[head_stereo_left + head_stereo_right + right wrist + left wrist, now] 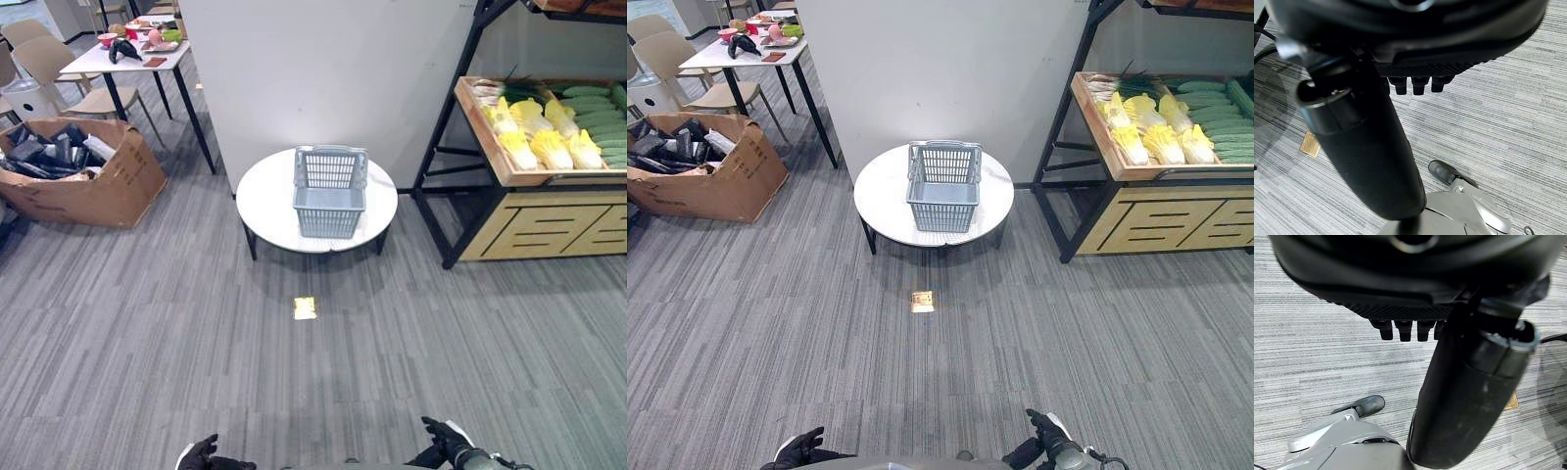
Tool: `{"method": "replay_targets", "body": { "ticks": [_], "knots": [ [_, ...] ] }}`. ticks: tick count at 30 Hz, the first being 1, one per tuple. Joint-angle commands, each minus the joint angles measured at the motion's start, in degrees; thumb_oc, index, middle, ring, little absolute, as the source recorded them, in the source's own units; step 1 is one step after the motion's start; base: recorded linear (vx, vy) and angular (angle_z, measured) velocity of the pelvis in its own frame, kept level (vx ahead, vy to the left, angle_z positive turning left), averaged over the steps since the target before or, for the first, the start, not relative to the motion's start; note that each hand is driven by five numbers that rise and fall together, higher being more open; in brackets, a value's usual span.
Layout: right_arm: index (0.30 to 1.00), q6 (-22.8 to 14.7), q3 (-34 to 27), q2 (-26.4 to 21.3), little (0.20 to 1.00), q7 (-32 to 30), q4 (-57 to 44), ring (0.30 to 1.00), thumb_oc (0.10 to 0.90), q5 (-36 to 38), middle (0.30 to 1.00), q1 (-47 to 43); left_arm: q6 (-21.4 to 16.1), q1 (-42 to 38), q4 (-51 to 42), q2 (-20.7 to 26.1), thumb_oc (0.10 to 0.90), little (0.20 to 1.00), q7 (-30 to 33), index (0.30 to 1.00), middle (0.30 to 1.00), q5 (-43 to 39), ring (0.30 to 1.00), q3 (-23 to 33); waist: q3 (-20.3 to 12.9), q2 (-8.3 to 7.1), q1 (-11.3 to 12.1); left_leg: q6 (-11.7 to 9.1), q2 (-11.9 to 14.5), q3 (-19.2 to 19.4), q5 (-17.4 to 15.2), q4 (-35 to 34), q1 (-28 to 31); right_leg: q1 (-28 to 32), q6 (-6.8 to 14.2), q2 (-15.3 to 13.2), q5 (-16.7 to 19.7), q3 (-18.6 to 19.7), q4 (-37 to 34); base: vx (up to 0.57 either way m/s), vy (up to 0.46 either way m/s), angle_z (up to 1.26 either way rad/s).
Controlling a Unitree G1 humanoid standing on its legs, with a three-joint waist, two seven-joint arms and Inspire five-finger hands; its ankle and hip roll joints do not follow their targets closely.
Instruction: Get the vegetables into the basket
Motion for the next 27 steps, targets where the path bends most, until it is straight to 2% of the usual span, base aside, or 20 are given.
{"method": "replay_targets", "body": {
  "ticks": [1, 6, 14, 23, 27],
  "knots": [
    [1.0, -1.51, 0.05, -0.38, 1.0, -1.37, 2.29, 1.0, 0.9, 1.59, 1.0, -2.46, -2.06, -2.9, 2.67, 0.77, 0.9, 1.0, 0.95, 1.0, 1.0, -0.97, 1.0, 0.43, -1.14, -1.26, 0.28, -4.43, 4.09, -1.76, 1.71, -1.1, -0.22, -2.01, 5.81, -5.88, 3.68, -0.99, 0.17, 0.0, 0.0, 0.0],
    [1.0, -1.39, -0.07, -0.34, 1.0, -1.53, 2.68, 1.0, 0.9, 1.71, 1.0, -2.53, -1.73, -2.89, 2.87, 0.51, 0.9, 1.0, 1.02, 1.0, 1.0, -1.67, 1.0, 0.58, -1.1, -1.16, 0.28, -4.44, 4.11, -1.83, 1.71, -1.1, -0.18, -1.97, 5.79, -5.86, 3.68, -1.07, 0.17, 0.0, 0.0, 0.0],
    [1.0, -0.71, -0.22, -0.39, 1.0, -1.98, 3.66, 1.0, 0.9, 1.2, 1.0, -3.12, -1.06, -3.09, 4.33, 0.34, 0.9, 1.0, 2.2, 1.0, 1.0, 1.69, 1.0, -0.17, -0.69, -1.21, 0.17, -4.64, 4.57, -1.63, 1.85, -1.1, -0.15, -2.11, 5.57, -5.45, 3.6, -0.88, 0.17, 0.0, -0.008, 0.0],
    [1.0, -0.45, -1.19, -1.13, 1.0, -2.4, 3.76, 1.0, 0.9, 2.86, 1.0, -3.72, -0.66, -4.23, 4.07, 0.37, 0.9, 1.0, 2.62, 1.0, 1.0, 1.26, 1.0, -0.73, 1.12, -1.56, 0.09, -5.01, 5.48, -1.97, 2.01, 0.15, -1.38, -2.77, 4.91, -4.65, 3.18, -0.74, 0.38, 0.01, -0.033, 0.0],
    [1.0, -0.34, -1.08, -1.41, 1.0, -2.37, 3.77, 1.0, 0.9, 3.35, 1.0, -4.33, -0.45, -5.31, 3.56, 0.53, 0.9, 1.0, 2.72, 1.0, 1.0, -0.65, 1.0, -0.51, 2.13, -1.54, -0.07, -5.15, 6.05, -2.42, 1.62, 2.67, -3.51, -4.7, 4.31, -4.35, 2.15, -0.74, 2.89, 0.02, -0.069, 0.01]
  ]
}}
